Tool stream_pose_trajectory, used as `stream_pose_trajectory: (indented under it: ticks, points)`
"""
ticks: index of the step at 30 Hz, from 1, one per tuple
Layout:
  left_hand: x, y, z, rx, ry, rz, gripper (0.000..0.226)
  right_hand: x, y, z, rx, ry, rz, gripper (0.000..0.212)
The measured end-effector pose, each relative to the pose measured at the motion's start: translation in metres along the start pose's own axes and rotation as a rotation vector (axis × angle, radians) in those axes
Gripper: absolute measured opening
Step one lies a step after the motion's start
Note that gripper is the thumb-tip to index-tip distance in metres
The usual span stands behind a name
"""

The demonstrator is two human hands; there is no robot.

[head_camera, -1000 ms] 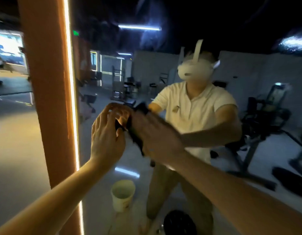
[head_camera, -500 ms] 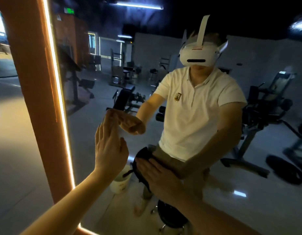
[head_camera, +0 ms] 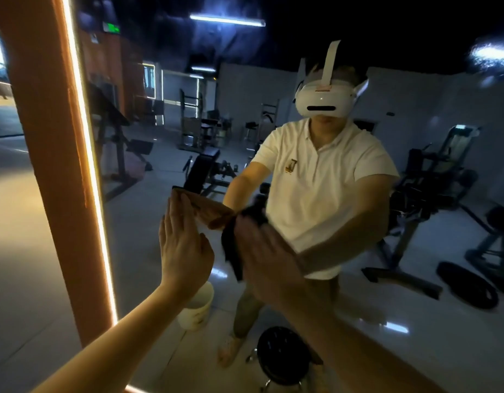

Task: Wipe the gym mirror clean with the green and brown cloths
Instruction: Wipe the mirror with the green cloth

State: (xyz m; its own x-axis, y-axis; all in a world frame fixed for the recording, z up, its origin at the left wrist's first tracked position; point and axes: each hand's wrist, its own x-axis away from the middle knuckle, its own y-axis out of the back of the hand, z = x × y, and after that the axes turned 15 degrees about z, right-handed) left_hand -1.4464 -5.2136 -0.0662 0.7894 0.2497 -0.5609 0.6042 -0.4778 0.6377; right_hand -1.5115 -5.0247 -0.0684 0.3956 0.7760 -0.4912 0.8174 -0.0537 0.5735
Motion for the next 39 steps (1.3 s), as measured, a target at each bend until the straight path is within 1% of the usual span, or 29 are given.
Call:
stream_pose_trajectory:
  ticks: [2, 3, 4, 5, 6, 8, 10, 12, 14, 15, 16, 17, 19, 20, 21, 23, 26, 27, 29, 31, 32, 33, 34, 36, 37, 38, 39]
  points:
    - [0.003, 0.004, 0.008, -0.029, -0.032, 0.015, 0.092, 0.039, -0.021, 0.026, 0.090, 0.208, 0.180, 0.073]
    - [0.004, 0.005, 0.010, -0.033, -0.036, 0.019, 0.093, 0.046, -0.022, 0.021, 0.087, 0.245, 0.217, 0.073]
    - [0.004, 0.006, 0.011, -0.034, -0.036, 0.024, 0.094, 0.042, -0.017, 0.006, 0.068, 0.230, 0.171, 0.069]
    - [0.003, 0.005, 0.011, -0.034, -0.033, 0.030, 0.095, 0.031, -0.005, -0.014, 0.032, 0.161, 0.094, 0.065]
    - [0.003, 0.004, 0.009, -0.033, -0.029, 0.031, 0.096, 0.014, 0.015, -0.039, 0.035, 0.053, 0.021, 0.064]
    - [0.002, 0.001, 0.002, -0.015, -0.017, 0.016, 0.096, -0.020, 0.060, -0.100, 0.106, -0.182, -0.046, 0.070]
    - [0.001, -0.002, -0.003, 0.003, 0.006, 0.004, 0.095, -0.047, 0.098, -0.150, 0.067, -0.400, -0.122, 0.072]
    - [0.000, -0.002, -0.005, 0.000, 0.008, -0.006, 0.096, -0.064, 0.115, -0.158, -0.050, -0.567, -0.203, 0.071]
    - [0.001, -0.001, -0.003, 0.000, 0.011, 0.007, 0.097, -0.074, 0.113, -0.127, -0.142, -0.610, -0.178, 0.067]
    - [0.001, 0.000, -0.003, 0.003, 0.013, 0.009, 0.096, -0.074, 0.105, -0.103, -0.176, -0.558, -0.143, 0.063]
    - [0.001, 0.002, -0.003, 0.004, 0.007, -0.002, 0.095, -0.072, 0.094, -0.078, -0.189, -0.446, -0.088, 0.058]
    - [-0.001, 0.007, -0.003, 0.000, -0.013, -0.022, 0.092, -0.065, 0.081, -0.055, -0.172, -0.305, -0.035, 0.058]
    - [-0.010, 0.021, -0.008, -0.007, -0.095, -0.070, 0.085, -0.050, 0.060, -0.032, -0.032, -0.063, 0.087, 0.074]
    - [-0.018, 0.028, -0.012, -0.009, -0.147, -0.091, 0.082, -0.049, 0.059, -0.037, 0.045, -0.006, 0.108, 0.080]
    - [-0.027, 0.036, -0.017, -0.014, -0.199, -0.109, 0.080, -0.053, 0.065, -0.053, 0.077, 0.006, 0.078, 0.082]
    - [-0.050, 0.052, -0.029, -0.052, -0.279, -0.138, 0.081, -0.074, 0.091, -0.098, 0.089, -0.081, -0.008, 0.081]
    - [-0.083, 0.074, -0.044, -0.103, -0.279, -0.169, 0.090, -0.114, 0.148, -0.185, 0.064, -0.403, -0.142, 0.081]
    - [-0.092, 0.080, -0.047, -0.119, -0.281, -0.175, 0.089, -0.125, 0.163, -0.208, 0.048, -0.516, -0.179, 0.080]
    - [-0.102, 0.090, -0.047, -0.163, -0.306, -0.187, 0.085, -0.143, 0.182, -0.225, -0.013, -0.670, -0.227, 0.078]
    - [-0.106, 0.096, -0.042, -0.188, -0.341, -0.187, 0.084, -0.164, 0.184, -0.203, -0.026, -0.716, -0.256, 0.076]
    - [-0.106, 0.099, -0.038, -0.190, -0.368, -0.190, 0.081, -0.174, 0.179, -0.182, -0.030, -0.680, -0.248, 0.073]
    - [-0.106, 0.104, -0.035, -0.181, -0.396, -0.199, 0.077, -0.183, 0.168, -0.156, -0.008, -0.586, -0.249, 0.069]
    - [-0.107, 0.110, -0.030, -0.161, -0.419, -0.218, 0.072, -0.188, 0.153, -0.126, 0.019, -0.418, -0.235, 0.064]
    - [-0.111, 0.125, -0.020, -0.101, -0.428, -0.282, 0.063, -0.183, 0.127, -0.073, 0.079, -0.010, -0.107, 0.058]
    - [-0.114, 0.132, -0.015, -0.076, -0.418, -0.312, 0.059, -0.176, 0.118, -0.062, 0.127, 0.160, -0.039, 0.057]
    - [-0.118, 0.138, -0.009, -0.061, -0.413, -0.331, 0.056, -0.173, 0.116, -0.063, 0.160, 0.265, 0.011, 0.055]
    - [-0.124, 0.142, -0.004, -0.061, -0.418, -0.331, 0.054, -0.176, 0.120, -0.075, 0.176, 0.296, 0.021, 0.054]
